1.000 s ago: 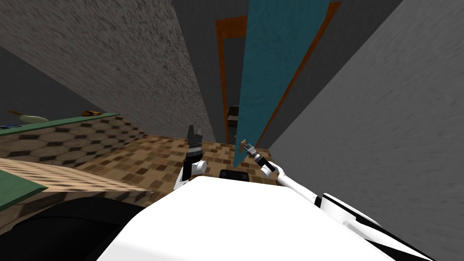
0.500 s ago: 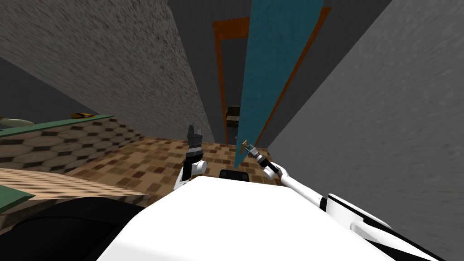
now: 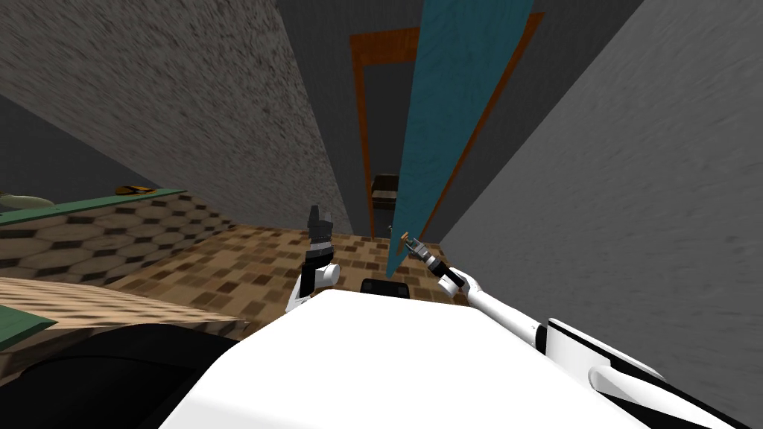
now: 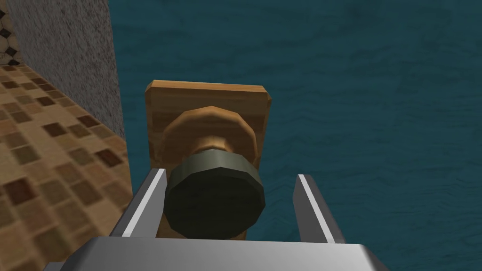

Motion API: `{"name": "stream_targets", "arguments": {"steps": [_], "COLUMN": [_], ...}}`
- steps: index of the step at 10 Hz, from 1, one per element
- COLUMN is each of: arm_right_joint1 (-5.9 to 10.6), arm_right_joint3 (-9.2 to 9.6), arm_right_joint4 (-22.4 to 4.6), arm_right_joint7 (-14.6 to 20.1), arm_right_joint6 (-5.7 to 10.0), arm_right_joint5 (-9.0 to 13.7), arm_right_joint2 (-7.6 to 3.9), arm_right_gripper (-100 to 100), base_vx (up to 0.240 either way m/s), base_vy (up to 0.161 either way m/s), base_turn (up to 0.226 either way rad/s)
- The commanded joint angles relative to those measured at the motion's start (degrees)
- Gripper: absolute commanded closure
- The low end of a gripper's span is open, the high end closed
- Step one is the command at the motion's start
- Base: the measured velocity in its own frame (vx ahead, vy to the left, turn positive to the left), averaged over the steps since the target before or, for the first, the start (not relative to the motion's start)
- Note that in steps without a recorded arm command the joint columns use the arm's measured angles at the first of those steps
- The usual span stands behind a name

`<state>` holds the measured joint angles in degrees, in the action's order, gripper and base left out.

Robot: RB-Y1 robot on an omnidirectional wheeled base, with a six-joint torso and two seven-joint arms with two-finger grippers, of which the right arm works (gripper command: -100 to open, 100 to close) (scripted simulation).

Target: Pull the door open

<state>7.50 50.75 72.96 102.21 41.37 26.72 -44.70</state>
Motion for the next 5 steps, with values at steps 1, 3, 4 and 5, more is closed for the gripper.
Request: {"name": "stream_targets", "arguments": {"steps": [1, 3, 4, 5], "arm_right_joint1": [0.33, 0.5, 0.59, 0.75], "arm_right_joint3": [0.33, 0.99, 1.31, 1.95], "arm_right_joint4": [-0.9, -1.2, -1.4, -1.6], "arm_right_joint7": [1.3, 2.2, 2.7, 3.6], "arm_right_joint6": [1.26, 2.54, 3.18, 4.44], "arm_right_joint5": [0.1, -0.1, -0.1, -0.2], "arm_right_joint2": [-1.91, -2.93, -3.44, -4.43], "arm_right_gripper": [100, 100, 100, 100], "base_vx": [-0.003, -0.004, -0.002, -0.008], "base_vy": [-0.004, -0.015, -0.013, -0.016], "base_turn": [0.037, 0.046, 0.057, 0.084]}}
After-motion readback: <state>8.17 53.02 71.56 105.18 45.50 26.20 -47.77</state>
